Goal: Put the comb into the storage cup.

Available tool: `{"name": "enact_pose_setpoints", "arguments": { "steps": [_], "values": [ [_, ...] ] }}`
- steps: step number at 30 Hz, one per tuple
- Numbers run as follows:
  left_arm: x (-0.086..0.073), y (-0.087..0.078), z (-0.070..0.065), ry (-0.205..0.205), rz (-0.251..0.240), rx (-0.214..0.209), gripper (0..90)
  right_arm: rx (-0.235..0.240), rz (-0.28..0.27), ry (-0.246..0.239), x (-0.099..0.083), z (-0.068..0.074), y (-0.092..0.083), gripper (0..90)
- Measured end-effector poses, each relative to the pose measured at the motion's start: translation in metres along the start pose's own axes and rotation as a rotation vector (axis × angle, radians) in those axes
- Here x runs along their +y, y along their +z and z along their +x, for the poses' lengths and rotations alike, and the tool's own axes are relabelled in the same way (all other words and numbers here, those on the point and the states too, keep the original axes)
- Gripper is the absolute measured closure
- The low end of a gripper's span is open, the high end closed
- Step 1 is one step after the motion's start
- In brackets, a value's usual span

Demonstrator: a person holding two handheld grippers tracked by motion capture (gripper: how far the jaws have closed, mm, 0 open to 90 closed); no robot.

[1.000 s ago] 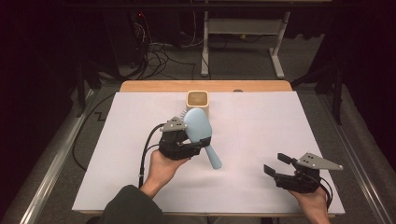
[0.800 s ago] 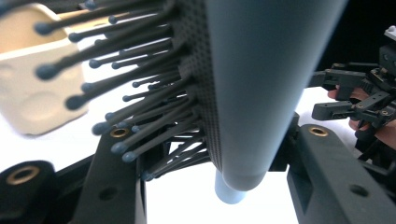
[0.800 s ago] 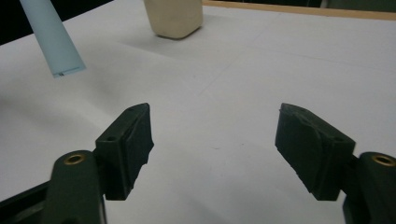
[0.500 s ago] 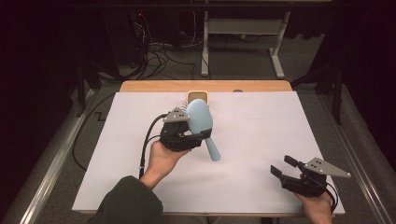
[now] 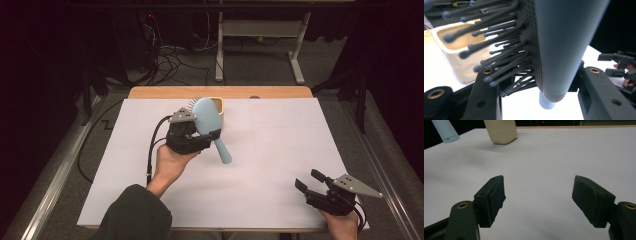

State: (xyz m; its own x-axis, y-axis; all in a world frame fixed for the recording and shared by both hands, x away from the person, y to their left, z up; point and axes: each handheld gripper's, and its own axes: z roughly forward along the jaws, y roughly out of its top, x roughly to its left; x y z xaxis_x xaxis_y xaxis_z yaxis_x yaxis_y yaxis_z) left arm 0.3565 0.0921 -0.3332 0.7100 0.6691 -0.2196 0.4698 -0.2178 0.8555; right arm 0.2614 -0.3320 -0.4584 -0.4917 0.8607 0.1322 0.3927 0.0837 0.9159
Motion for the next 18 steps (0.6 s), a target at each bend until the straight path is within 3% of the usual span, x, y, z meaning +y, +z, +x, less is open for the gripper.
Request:
{"name": "enact_pose_setpoints", "arguments": {
  "steps": [10,18],
  "values": [
    [0.004,0.004,0.013,-0.022,-0.003,0.042,53.8,-0.008,-0.005,0.020,-0.005,-0.002,-0.004,26.7],
    [0.016,0.007,0.017,-0.009,0.004,0.067,53.8,-0.004,-0.001,0.003,-0.006,0.000,-0.003,26.7]
  ]
}}
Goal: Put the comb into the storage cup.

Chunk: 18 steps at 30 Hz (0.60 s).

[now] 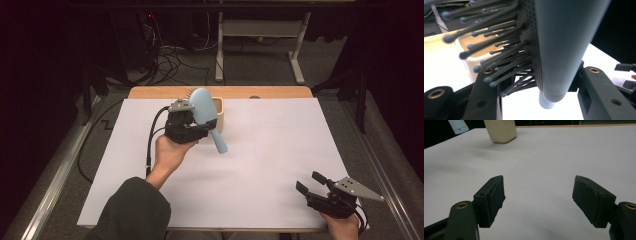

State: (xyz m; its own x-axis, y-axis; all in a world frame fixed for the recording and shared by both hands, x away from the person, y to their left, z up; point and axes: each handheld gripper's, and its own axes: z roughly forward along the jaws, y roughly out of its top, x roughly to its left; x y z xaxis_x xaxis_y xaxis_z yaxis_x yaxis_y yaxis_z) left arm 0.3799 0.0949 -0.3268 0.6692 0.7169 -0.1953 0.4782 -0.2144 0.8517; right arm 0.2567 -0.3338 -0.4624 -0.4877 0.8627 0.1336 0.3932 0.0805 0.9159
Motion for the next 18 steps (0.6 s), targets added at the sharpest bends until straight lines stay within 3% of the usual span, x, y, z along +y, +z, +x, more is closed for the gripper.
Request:
{"name": "enact_pose_setpoints", "arguments": {
  "steps": [7,18],
  "values": [
    [0.010,0.008,0.003,0.007,0.007,0.021,53.8,0.004,0.003,-0.034,0.000,0.004,0.002,26.8],
    [0.020,0.016,0.016,-0.022,0.001,0.054,53.8,0.010,0.006,-0.018,0.000,0.003,0.002,26.6]
  ]
}}
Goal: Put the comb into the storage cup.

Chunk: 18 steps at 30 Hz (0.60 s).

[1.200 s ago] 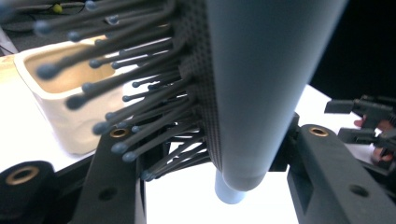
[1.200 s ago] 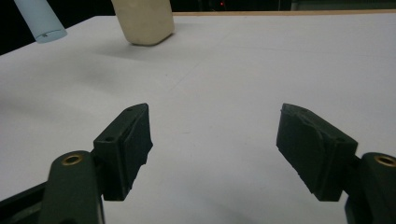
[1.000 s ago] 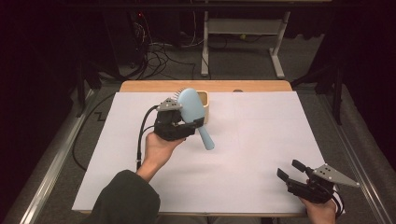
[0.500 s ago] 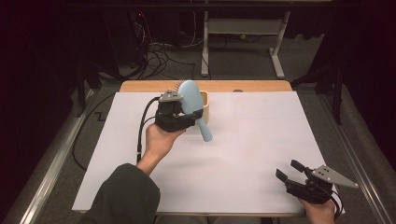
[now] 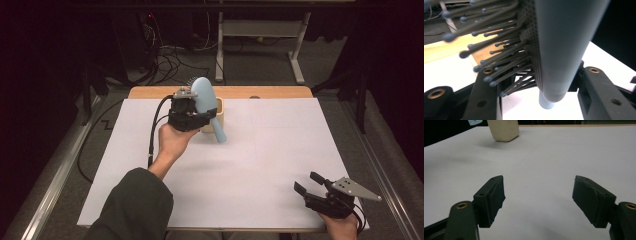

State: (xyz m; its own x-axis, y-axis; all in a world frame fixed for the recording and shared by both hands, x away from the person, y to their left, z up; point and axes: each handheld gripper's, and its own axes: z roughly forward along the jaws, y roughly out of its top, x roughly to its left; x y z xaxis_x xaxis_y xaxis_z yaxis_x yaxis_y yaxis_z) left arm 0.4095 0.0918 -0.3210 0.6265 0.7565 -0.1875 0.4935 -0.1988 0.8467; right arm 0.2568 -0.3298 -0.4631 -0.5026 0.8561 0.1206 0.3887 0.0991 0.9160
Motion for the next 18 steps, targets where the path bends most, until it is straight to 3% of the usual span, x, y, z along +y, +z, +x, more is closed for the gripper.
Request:
{"name": "enact_pose_setpoints", "arguments": {
  "steps": [18],
  "values": [
    [0.022,0.003,0.015,-0.029,-0.026,0.045,53.8,0.007,0.001,0.014,-0.001,-0.001,0.000,27.0]
  ]
}}
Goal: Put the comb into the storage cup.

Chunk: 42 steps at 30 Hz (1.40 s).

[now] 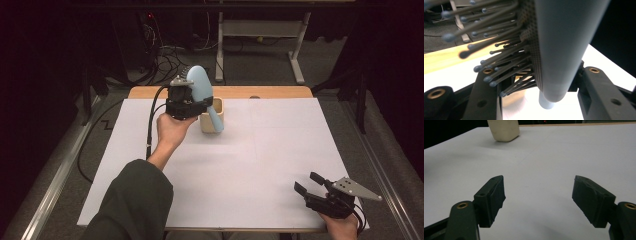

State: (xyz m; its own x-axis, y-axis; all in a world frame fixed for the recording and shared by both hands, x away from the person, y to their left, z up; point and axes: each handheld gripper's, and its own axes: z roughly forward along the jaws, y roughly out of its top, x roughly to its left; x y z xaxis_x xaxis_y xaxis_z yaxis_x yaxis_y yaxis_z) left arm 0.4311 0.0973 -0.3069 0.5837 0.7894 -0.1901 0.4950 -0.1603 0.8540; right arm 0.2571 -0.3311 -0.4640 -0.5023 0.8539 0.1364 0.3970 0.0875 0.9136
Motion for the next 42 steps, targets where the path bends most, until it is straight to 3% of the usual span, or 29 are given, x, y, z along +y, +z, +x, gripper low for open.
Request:
{"name": "enact_pose_setpoints", "arguments": {
  "steps": [25,37,42],
  "values": [
    [0.020,0.009,0.021,-0.043,-0.019,0.055,53.8,0.000,-0.003,0.027,0.000,-0.002,0.000,26.9],
    [0.032,0.017,0.021,-0.030,-0.021,0.088,53.8,0.006,0.002,0.027,-0.001,-0.002,0.000,26.9],
    [0.033,0.023,0.025,-0.037,-0.024,0.105,53.8,0.009,0.015,0.000,0.000,0.000,0.002,26.8]
  ]
}}
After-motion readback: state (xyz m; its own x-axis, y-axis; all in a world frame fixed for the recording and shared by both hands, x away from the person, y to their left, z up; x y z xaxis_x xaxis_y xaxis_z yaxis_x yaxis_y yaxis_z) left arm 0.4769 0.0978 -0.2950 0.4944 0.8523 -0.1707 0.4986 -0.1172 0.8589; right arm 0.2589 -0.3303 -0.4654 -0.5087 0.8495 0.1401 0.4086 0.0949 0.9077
